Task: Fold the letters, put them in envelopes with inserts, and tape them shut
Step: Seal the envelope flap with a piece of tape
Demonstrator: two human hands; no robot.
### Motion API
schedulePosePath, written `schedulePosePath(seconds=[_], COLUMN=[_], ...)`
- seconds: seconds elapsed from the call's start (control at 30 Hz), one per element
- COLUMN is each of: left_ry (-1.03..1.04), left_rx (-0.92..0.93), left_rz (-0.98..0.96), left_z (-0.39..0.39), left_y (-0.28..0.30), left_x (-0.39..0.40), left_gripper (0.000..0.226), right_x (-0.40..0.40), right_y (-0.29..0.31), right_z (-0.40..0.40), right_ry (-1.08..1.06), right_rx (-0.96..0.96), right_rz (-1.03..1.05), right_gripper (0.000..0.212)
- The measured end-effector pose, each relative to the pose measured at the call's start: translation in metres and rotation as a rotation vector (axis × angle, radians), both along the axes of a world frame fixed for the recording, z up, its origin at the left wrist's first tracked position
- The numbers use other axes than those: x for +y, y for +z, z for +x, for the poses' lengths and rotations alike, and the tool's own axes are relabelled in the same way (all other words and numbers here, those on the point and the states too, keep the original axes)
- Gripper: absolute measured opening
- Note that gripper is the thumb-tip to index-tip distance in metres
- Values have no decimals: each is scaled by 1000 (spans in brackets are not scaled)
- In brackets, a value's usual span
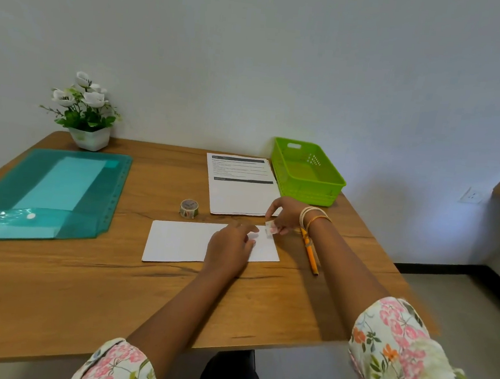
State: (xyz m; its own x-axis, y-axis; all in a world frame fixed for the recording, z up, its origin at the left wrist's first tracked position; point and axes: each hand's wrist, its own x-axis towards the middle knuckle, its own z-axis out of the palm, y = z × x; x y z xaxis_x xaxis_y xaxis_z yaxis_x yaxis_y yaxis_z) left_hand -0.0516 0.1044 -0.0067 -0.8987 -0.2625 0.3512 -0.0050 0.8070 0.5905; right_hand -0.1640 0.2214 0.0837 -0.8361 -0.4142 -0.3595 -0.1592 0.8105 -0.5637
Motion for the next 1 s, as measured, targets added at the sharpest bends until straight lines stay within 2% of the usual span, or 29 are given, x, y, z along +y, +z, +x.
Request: schedulePosePath(seconds=[0.13, 0.3, 0.47, 0.8, 1.0], left_ry=[-7, -43, -123, -125, -114], left_rx=[-22, -12, -100, -128, -128], left_rz=[-58, -229, -348, -337, -343], left_z=[-1, -1, -3, -2, -3], left_y=[0, -2, -1, 0, -2], left_x=[0, 2, 2, 3, 3], left_gripper=[34, 35, 41, 42, 42], right_x=[-7, -7, -5, -1, 3], right_y=[-1, -12, -20, -24, -28], right_z=[-4, -7, -7, -5, 0], right_ry=[-19, -49, -81, -110, -90], right_rx=[11, 30, 48, 66, 204], right_rz=[14, 18, -7, -75, -79], right_gripper=[25, 17, 23, 21, 22])
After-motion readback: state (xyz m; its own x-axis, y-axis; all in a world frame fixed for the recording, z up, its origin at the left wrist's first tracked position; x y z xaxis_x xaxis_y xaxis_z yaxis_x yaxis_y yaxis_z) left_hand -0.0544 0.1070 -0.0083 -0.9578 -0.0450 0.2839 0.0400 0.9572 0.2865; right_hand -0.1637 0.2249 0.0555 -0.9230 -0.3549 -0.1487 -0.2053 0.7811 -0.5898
